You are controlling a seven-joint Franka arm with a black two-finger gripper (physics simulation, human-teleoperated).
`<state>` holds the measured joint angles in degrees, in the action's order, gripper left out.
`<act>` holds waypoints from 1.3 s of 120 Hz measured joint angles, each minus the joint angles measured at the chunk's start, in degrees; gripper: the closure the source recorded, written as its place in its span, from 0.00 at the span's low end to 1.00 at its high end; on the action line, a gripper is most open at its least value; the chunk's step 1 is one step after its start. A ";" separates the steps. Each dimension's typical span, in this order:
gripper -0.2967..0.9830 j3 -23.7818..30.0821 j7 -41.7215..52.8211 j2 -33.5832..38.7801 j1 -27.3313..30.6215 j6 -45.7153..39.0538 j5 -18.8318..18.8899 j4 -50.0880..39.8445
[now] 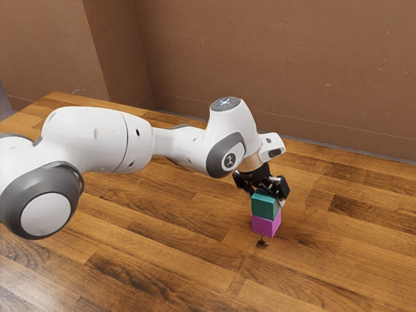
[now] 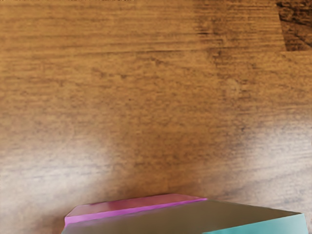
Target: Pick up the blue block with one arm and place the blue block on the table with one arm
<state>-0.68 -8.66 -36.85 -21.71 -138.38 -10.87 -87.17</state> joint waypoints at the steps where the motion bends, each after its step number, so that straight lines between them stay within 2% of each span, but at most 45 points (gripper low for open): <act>1: 0.25 0.01 0.02 0.01 0.00 -0.01 0.00 -0.01; 31: 0.49 -0.27 0.48 1.57 -0.39 -0.07 0.32 -0.89; 51: 0.55 -4.55 0.01 8.86 0.64 0.07 1.70 -7.80; 68: 0.51 -5.42 -0.24 12.19 7.66 0.64 3.40 -11.25; 88: 0.49 -5.48 -0.08 9.36 13.20 1.25 4.38 -10.68; 129: 0.46 -5.47 0.78 1.91 14.82 1.48 4.35 -6.92; 150: 0.34 -5.47 1.45 3.08 14.77 1.54 3.71 -7.19; 156: 0.32 -5.47 1.60 7.38 14.72 1.71 3.70 -9.59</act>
<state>-6.15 -7.07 -29.47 -6.99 -136.67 -7.17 -96.76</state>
